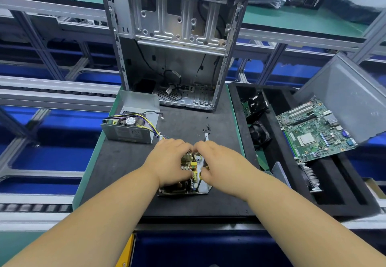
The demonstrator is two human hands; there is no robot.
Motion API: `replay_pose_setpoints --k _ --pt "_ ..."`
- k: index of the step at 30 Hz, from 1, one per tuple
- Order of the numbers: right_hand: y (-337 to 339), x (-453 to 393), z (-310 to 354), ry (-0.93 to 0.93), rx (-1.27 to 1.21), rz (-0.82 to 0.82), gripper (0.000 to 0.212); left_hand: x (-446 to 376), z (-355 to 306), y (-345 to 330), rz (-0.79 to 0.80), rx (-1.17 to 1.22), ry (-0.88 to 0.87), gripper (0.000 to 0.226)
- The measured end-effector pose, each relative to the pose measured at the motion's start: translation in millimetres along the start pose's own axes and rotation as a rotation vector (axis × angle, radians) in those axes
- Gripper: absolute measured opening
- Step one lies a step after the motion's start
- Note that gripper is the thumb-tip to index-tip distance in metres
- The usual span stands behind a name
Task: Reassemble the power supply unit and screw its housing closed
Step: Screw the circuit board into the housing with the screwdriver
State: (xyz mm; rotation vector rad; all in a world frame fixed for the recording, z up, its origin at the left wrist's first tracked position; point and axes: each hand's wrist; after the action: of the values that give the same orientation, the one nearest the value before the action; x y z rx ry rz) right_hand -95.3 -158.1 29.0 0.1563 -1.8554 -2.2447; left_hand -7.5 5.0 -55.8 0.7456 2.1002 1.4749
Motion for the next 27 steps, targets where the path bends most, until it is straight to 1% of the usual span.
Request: replay_pose_setpoints --k 2,5,7,10,14,20,25,27 --pt "-0.3 0.8 -1.4 -0.005 0.021 0.001 0.036 -0.1 0.2 0.1 0.001 -0.004 0.0 0.056" --pt "-1.4 2.3 -1.9 -0.014 0.141 -0.021 0.039 0.1 0.1 0.2 -0.013 0.015 -0.001 0.054" --pt "-1.8 3.2 -1.6 -0.01 0.174 -0.045 0.039 0.1 0.1 0.2 -0.016 0.02 -0.003 0.056" --pt "-1.0 3.8 -1.3 0.011 0.118 -0.06 0.039 0.2 0.4 0.2 -0.013 0.017 0.001 0.058" --pt "-1.8 3.0 -1.9 -0.023 -0.003 -0.036 0.041 0.2 -0.1 0.7 -0.006 0.0 -0.003 0.06" --pt "-4.0 3.3 -5.0 -0.027 0.127 -0.063 0.039 0.6 -0.3 2.3 -0.008 0.013 -0.011 0.06" --pt "-3.5 3.7 -3.3 -0.038 -0.022 -0.031 0.043 0.0 -0.5 2.2 -0.006 0.006 -0.007 0.063" --pt "-4.0 1.6 -3.6 -0.039 -0.008 -0.034 0.04 0.0 0.1 1.9 -0.007 0.002 -0.009 0.063"
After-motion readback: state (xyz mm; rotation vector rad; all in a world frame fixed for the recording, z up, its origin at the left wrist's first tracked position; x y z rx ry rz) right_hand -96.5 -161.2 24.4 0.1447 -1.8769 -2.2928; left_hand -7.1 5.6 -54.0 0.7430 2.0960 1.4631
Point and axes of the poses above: each hand's wrist, its own x-axis away from the middle knuckle, its own y-axis out of the back of the hand, z = x × y, and after that the axes turned 4 degrees about -z, right-handed
